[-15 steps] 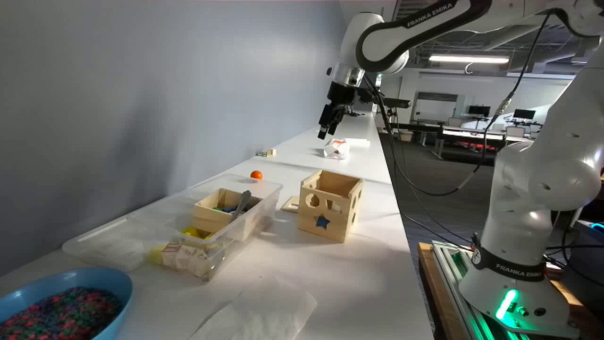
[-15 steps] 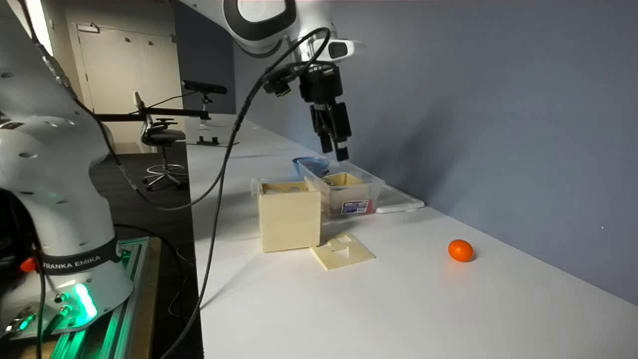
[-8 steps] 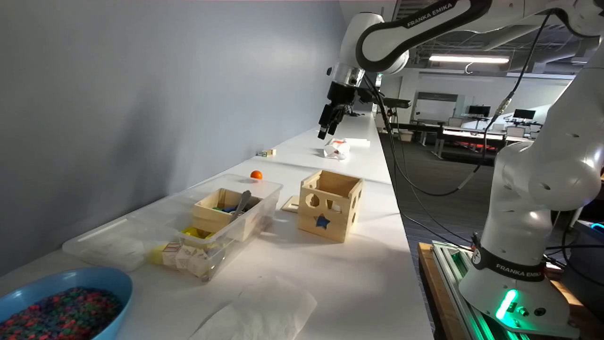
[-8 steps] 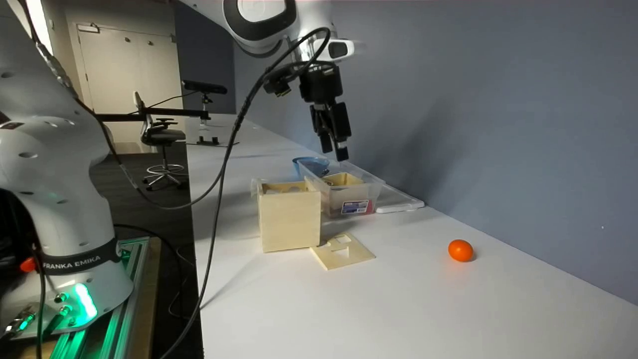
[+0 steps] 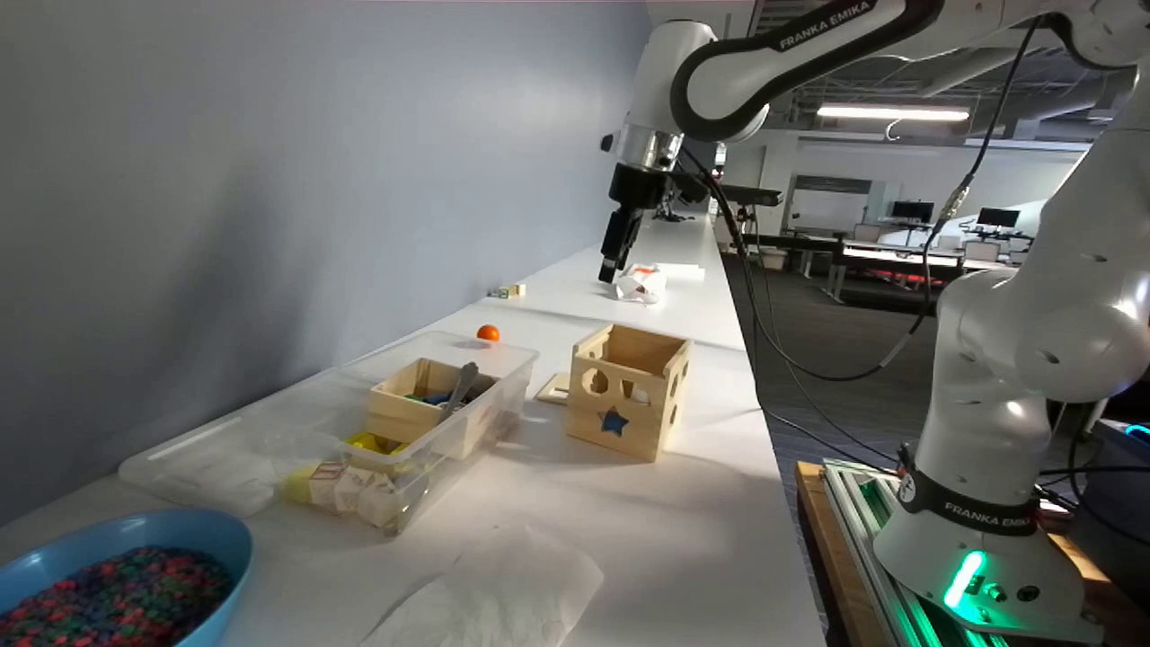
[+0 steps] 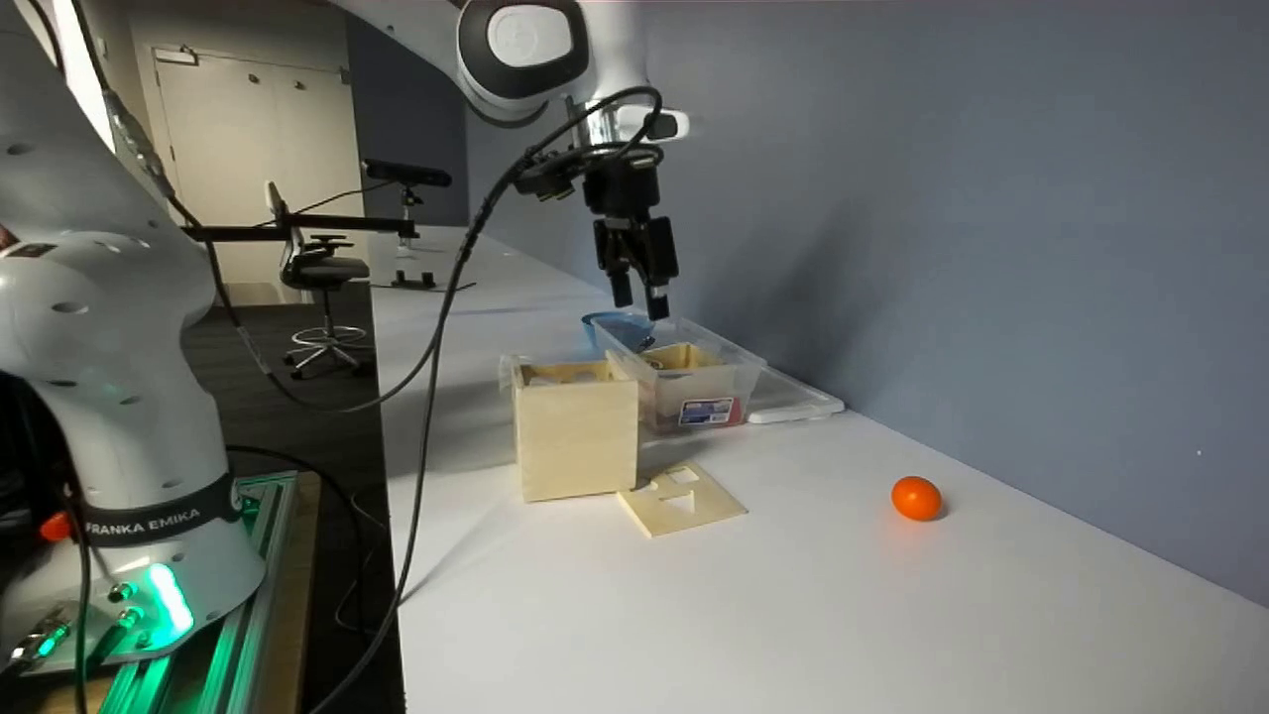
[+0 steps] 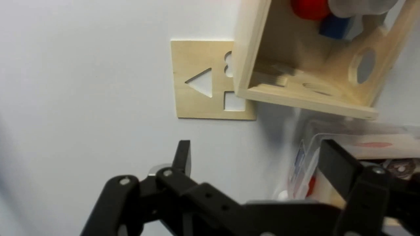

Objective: Take the wooden box out of the container then put the silver spoon in the bowl.

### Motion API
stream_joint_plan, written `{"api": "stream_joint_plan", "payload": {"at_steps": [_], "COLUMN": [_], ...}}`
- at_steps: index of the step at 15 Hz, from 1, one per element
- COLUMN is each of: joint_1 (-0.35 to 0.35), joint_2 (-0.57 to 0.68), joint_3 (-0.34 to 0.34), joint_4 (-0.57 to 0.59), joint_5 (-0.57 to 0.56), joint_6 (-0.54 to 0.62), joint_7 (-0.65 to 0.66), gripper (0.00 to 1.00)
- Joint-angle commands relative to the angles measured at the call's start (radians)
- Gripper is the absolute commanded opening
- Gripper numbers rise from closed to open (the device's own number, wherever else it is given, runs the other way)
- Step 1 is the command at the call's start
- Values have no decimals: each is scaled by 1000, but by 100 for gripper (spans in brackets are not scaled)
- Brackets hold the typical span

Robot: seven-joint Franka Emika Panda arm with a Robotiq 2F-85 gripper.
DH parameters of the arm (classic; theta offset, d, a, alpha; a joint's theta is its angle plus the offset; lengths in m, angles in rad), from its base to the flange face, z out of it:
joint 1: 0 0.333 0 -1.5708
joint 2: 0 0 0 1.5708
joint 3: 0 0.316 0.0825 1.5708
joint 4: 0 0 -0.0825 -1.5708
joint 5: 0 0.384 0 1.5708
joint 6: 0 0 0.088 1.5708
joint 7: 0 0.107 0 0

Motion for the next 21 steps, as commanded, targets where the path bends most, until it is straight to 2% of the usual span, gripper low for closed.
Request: {"api": "stream_joint_plan", "payload": {"at_steps": [1,5,10,13,15,18,21], "joint_1": [55,87,95,102,99,100,102], "joint_2": [-7,114,284,364,372,358,366], "joint_3": [42,101,109,105,114,119,120], "joint_4": [0,93,210,271,283,255,253], "joint_5": [26,40,124,230,247,183,181], "joint_6": [-52,-38,186,236,228,260,252], "joint_7": [-12,106,207,138,119,127,120], "gripper": [100,100,100,100,100,100,100]}}
